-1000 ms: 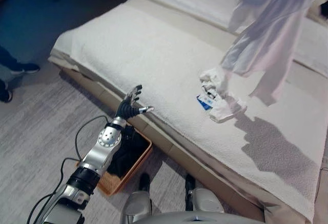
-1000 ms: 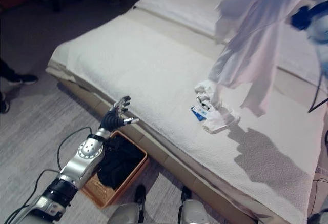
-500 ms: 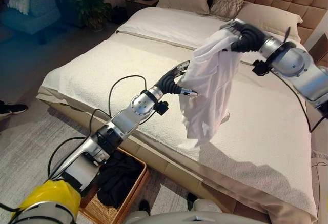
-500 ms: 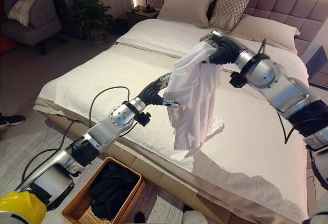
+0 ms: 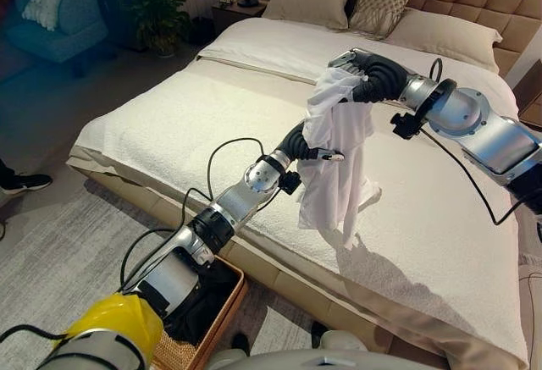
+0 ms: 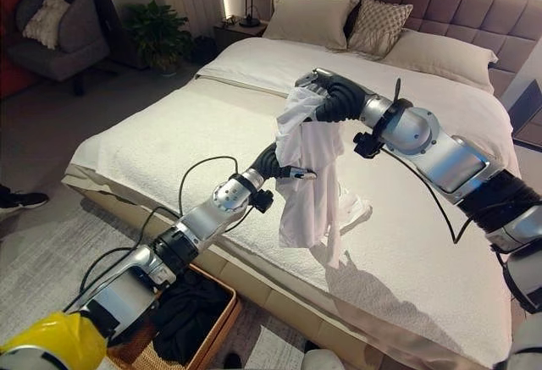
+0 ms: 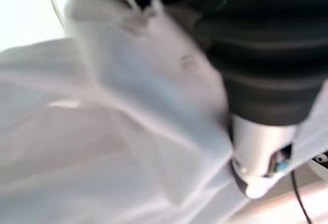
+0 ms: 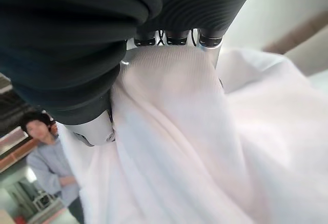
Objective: Pick up clothes into the bucket
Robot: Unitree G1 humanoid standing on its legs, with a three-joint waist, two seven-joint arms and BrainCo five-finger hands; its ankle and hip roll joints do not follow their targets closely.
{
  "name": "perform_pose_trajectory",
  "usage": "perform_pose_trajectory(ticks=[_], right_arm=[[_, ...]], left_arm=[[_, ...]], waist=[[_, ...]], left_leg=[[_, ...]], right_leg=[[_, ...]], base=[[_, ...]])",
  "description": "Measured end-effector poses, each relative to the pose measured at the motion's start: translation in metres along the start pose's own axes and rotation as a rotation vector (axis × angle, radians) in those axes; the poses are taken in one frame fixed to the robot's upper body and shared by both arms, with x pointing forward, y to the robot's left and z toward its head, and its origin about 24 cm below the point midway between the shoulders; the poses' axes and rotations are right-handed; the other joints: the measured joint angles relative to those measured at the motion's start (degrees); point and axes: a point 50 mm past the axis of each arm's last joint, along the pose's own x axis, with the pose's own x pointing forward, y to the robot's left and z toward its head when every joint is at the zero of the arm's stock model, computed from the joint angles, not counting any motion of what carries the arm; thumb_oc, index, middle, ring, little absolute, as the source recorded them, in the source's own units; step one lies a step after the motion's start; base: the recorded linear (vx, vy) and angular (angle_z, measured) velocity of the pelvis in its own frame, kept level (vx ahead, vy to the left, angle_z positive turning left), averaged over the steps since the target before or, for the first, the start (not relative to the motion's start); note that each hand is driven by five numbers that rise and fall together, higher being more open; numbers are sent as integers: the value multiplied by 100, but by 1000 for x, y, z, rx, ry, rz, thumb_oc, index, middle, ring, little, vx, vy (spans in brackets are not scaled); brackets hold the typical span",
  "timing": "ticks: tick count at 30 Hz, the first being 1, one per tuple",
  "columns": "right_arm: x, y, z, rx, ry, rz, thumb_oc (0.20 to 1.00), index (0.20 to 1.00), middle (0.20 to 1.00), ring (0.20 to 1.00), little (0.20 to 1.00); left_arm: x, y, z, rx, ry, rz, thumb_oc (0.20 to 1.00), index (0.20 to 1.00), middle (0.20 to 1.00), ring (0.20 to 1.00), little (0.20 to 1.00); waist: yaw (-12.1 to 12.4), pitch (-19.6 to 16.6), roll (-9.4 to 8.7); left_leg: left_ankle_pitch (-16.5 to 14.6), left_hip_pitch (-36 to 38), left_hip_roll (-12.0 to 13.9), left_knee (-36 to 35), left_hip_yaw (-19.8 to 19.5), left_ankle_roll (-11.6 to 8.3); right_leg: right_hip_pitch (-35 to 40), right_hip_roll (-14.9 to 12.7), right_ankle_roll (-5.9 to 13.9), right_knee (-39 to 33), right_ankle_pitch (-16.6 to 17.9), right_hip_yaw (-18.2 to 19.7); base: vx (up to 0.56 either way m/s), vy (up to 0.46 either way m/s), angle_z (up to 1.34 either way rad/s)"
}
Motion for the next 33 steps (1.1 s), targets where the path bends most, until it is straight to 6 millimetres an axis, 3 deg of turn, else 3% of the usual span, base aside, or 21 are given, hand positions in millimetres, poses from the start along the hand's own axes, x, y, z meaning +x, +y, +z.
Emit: perform_pose_trajectory(ticks=[4, 5, 6, 7, 10, 16, 23, 24, 25, 26, 29, 31, 33], right_arm=[[2, 3, 1, 32, -5, 5, 200, 200, 200, 200, 200], [2, 3, 1, 33, -5, 5, 200, 200, 200, 200, 200], [2, 3, 1, 33, -5, 5, 200, 200, 200, 200, 200], [2, 4, 1, 34, -6, 6, 200, 200, 200, 200, 200], [4, 8, 0, 41, -2, 20, 200, 200, 200, 200, 200], [6, 17, -2, 76, -12, 23, 200, 200, 200, 200, 200], [-22, 26, -31, 202, 58, -65, 200, 200, 200, 200, 200], [-31, 30, -39, 236, 83, -86, 244, 244, 244, 244, 244], [-36, 31, -42, 254, 92, -103, 485, 485, 485, 485, 485], [-42, 35, -49, 280, 112, -116, 1000, 1000, 1000, 1000, 1000], [-57, 32, -56, 333, 128, -207, 1000, 1000, 1000, 1000, 1000], [-71, 23, -65, 367, 146, -328, 1000, 1000, 1000, 1000, 1000], [-93, 19, -82, 422, 205, -465, 1000, 1000, 1000, 1000, 1000]], left_arm=[[1, -11, 4, -107, 0, -64, 1000, 1000, 1000, 1000, 1000], [1, -13, 4, -136, 3, -94, 843, 843, 843, 843, 843], [0, -14, 5, -152, 5, -113, 351, 351, 351, 351, 351], [-2, -15, 4, -202, 16, -150, 200, 200, 200, 200, 200], [-8, -14, 1, -275, 53, -229, 200, 200, 200, 200, 200], [-15, 4, -8, -264, 95, -225, 200, 200, 200, 200, 200], [-34, 15, -28, -239, 139, -188, 200, 200, 200, 200, 200], [-41, 20, -32, -235, 140, -165, 200, 200, 200, 200, 200], [-43, 22, -32, -240, 134, -157, 200, 200, 200, 200, 200], [-49, 24, -34, -239, 132, -146, 200, 200, 200, 200, 200], [-67, 35, -44, -277, 139, -72, 200, 200, 200, 200, 200], [-93, 50, -64, -324, 188, 40, 200, 200, 200, 200, 200], [-136, 72, -95, -354, 298, 200, 200, 200, 200, 200, 200]], waist=[[-9, -1, 3], [-10, -2, 3], [-15, -2, 3], [-20, -6, 8], [-25, -18, 19], [-15, -43, 27], [33, -55, 49], [22, -52, 56], [17, -50, 58], [26, -43, 74], [54, 1, 162], [41, 21, 204], [54, 48, 245]], left_leg=[[0, -4, 1, 0, 1, 0], [0, -4, 0, 0, 1, 0], [0, -5, 0, 0, 1, 0], [-1, -2, 0, -3, 5, 0], [-1, 13, 1, -6, 16, 0], [-1, 13, 0, -6, 11, 0], [-1, -10, -18, -6, -52, 1], [-2, -20, -18, -7, -70, 2], [-2, -26, -16, -7, -85, 3], [-2, -30, -17, -8, -94, 3], [-5, -38, -17, -14, -109, 4], [-17, -34, -5, -11, -111, -9], [-49, -57, 22, -13, -113, 12]], right_leg=[[-4, -3, -1, -3, 0, 1], [-4, -3, -1, -3, 0, 0], [-4, -3, 2, -3, -2, 0], [-3, -6, 0, -8, -1, 1], [3, -6, -3, -5, 1, 5], [6, -6, 1, -1, -2, 5], [5, -21, -5, 5, -18, -17], [4, -23, -9, 2, -25, -35], [1, -22, -9, 0, -29, -45], [2, -22, -6, 0, -33, -49], [-6, -21, -5, 0, -51, -58], [-8, -13, -14, -5, -60, -59], [-40, 3, -47, 2, -91, -58]], base=[[0, 0, 0], [0, 0, 0], [33, 20, -1], [32, 19, -2], [0, 0, 0], [0, 0, 0], [-6, 1, 3], [-7, -4, 4], [-12, -4, 5], [0, 0, 0], [0, 0, 0], [0, 0, 0], [0, 0, 0]])
